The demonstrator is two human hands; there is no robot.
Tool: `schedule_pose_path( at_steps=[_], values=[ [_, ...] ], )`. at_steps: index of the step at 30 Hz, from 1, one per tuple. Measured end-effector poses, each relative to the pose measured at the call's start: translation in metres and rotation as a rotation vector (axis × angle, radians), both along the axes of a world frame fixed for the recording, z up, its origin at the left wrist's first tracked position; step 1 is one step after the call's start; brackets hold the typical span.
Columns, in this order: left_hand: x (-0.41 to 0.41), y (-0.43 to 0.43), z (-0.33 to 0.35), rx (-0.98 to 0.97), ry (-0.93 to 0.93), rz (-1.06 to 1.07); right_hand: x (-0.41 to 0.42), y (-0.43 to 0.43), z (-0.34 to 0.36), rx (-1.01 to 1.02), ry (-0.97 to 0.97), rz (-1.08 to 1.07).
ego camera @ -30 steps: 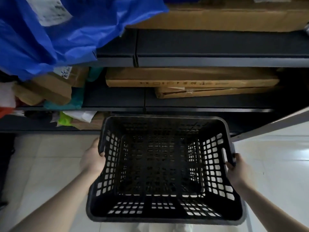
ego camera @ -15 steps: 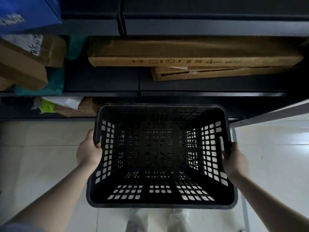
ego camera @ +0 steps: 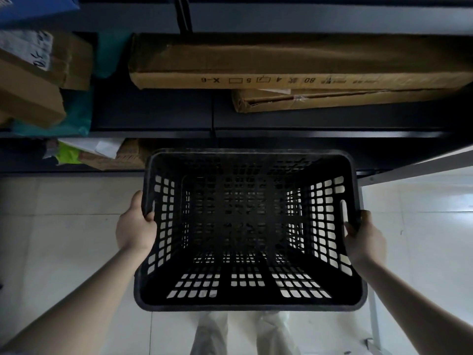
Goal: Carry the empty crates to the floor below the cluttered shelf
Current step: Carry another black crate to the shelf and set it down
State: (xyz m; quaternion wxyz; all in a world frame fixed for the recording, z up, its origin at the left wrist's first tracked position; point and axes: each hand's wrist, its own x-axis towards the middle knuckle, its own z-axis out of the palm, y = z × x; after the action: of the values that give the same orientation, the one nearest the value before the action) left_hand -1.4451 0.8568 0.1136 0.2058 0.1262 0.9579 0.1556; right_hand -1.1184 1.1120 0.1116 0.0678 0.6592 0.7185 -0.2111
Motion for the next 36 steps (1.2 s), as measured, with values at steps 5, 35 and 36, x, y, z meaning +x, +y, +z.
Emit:
schedule_pose_path(
  at_steps=[5,35,36],
  values=[
    [-0.001,-0.001,-0.002,-0.039,-0.005,-0.010,0.000,-0.001,-0.001,-0.014,-0.019,0.002],
    [0.120,0.002,0.351,0.072,0.304,-0.114,-0.079,-0.061,0.352,0.228,0.234,0.767],
    [0.127,-0.009,0.367,0.079,0.318,-0.084,-0.081,-0.071,0.370,0.244,0.255,0.810]
  ],
)
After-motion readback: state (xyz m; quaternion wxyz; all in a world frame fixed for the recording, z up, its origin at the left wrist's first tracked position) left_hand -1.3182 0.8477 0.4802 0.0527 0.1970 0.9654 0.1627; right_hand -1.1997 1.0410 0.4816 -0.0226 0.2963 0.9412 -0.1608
